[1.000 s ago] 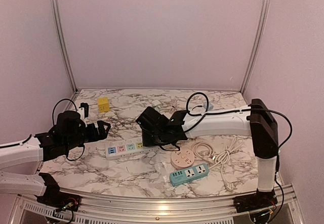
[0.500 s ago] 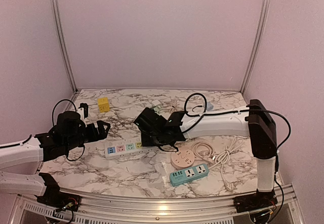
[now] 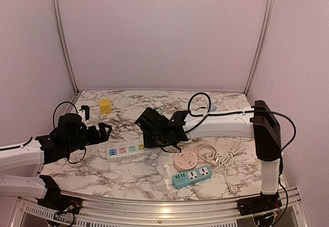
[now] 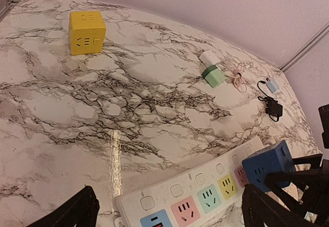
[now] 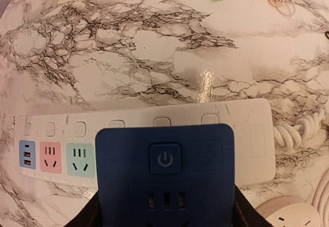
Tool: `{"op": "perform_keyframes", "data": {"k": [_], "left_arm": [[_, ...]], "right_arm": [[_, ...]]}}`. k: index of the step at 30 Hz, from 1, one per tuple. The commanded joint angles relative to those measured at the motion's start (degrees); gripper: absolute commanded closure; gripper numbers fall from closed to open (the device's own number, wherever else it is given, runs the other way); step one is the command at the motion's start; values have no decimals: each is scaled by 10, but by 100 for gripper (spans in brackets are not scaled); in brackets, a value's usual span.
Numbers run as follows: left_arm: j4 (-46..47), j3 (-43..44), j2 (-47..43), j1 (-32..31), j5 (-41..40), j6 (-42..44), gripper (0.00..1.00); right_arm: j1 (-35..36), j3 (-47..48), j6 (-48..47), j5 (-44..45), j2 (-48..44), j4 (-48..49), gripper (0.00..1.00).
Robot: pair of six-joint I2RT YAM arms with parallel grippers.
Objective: Insert the plug
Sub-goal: Insert the plug into the socket slot.
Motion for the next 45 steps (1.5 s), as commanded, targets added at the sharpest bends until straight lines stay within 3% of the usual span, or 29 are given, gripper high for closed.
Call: {"op": "perform_keyframes", "data": {"k": [1, 29, 37, 45], "left_arm": [[15, -8, -8, 3, -3, -3, 1], [14, -26, -26, 3, -11, -13, 1], [12, -30, -34, 3, -9, -13, 1], [13, -28, -30, 3, -8, -14, 1]], "right_arm": [[4, 28, -2, 7, -17, 1, 96], [6, 20, 64, 24, 26, -14, 100], [7, -12, 70, 13, -17, 13, 100], [7, 27, 49, 39, -14, -26, 100]]}}
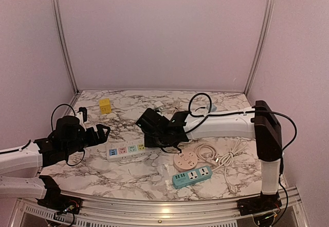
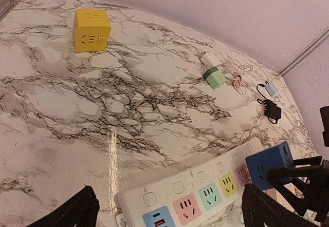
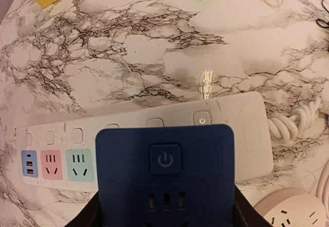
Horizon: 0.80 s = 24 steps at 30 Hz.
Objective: Insert the plug
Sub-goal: Insert the plug into the socket slot.
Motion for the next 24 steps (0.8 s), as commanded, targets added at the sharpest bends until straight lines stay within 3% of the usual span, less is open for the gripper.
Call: {"op": "perform_keyframes", "data": {"k": [1, 24], "left_arm": [[9, -5, -4, 3, -4, -1, 1], [5, -23, -27, 3, -5, -2, 1]], "right_arm": [[4, 42, 1, 20, -2, -30, 100], [-26, -14, 26, -72, -24, 40, 100]]}}
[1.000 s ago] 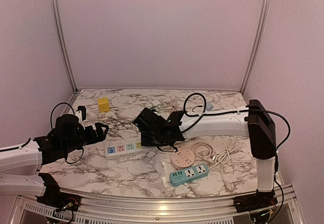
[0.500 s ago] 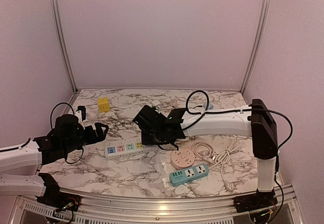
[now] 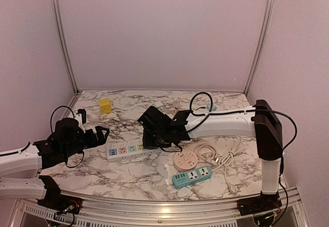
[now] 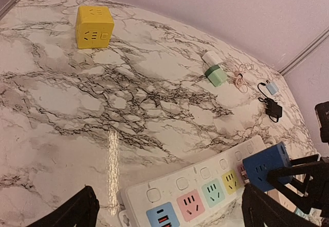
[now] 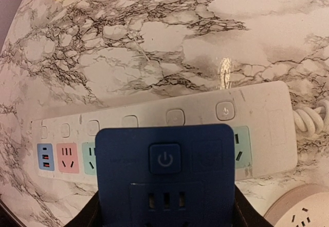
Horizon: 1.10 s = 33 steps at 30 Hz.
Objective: Insert the plug
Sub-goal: Insert the plug into the socket slot.
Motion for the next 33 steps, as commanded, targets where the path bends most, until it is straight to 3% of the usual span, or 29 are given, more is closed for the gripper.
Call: {"op": "perform_keyframes", "data": {"k": [1, 26, 33], "left_arm": [[2, -6, -16, 3, -6, 0, 1], [2, 0, -13, 3, -9, -1, 1], [5, -3, -8, 3, -8, -5, 1]], "right_arm": [[-13, -3, 14, -3, -22, 11, 100], [-26, -15, 1, -1, -21, -4, 100], [-2, 35, -16, 60, 22, -62, 100]]}}
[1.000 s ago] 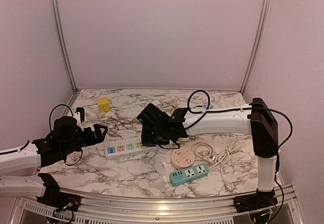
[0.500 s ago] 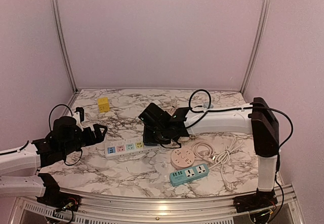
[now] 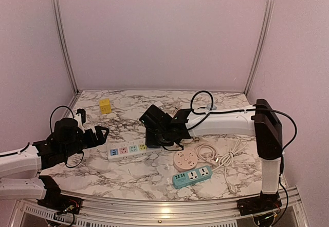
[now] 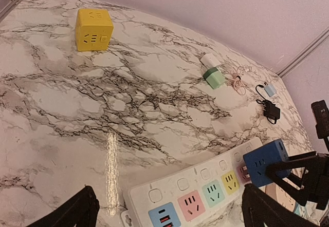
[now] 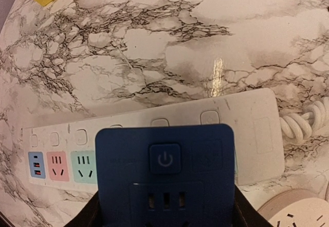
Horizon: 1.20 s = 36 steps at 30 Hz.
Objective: Insert the plug
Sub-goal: Insert the plug into the socket slot.
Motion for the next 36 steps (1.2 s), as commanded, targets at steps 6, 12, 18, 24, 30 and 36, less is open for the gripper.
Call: {"op": "perform_keyframes", "data": {"k": [6, 12, 18, 24, 30, 36], "left_arm": [[0, -2, 2, 3, -8, -7, 1], [-1, -4, -1, 3, -11, -13, 1], [-5, -4, -2, 3, -11, -14, 1], [-12, -4, -6, 3, -13, -12, 1], [-15, -12, -10, 3, -17, -10, 1], [-13, -10, -5, 4, -22, -3, 1]], "right_arm": [[26, 51, -9, 59, 59, -59, 100], [31, 45, -5, 48, 71, -57, 100], [28, 56, -20, 50, 99, -72, 100], [24, 81, -57, 27, 147, -99, 100], [19, 102, -92, -2, 172, -115, 100], [10, 154, -158, -31, 190, -161, 100]]}}
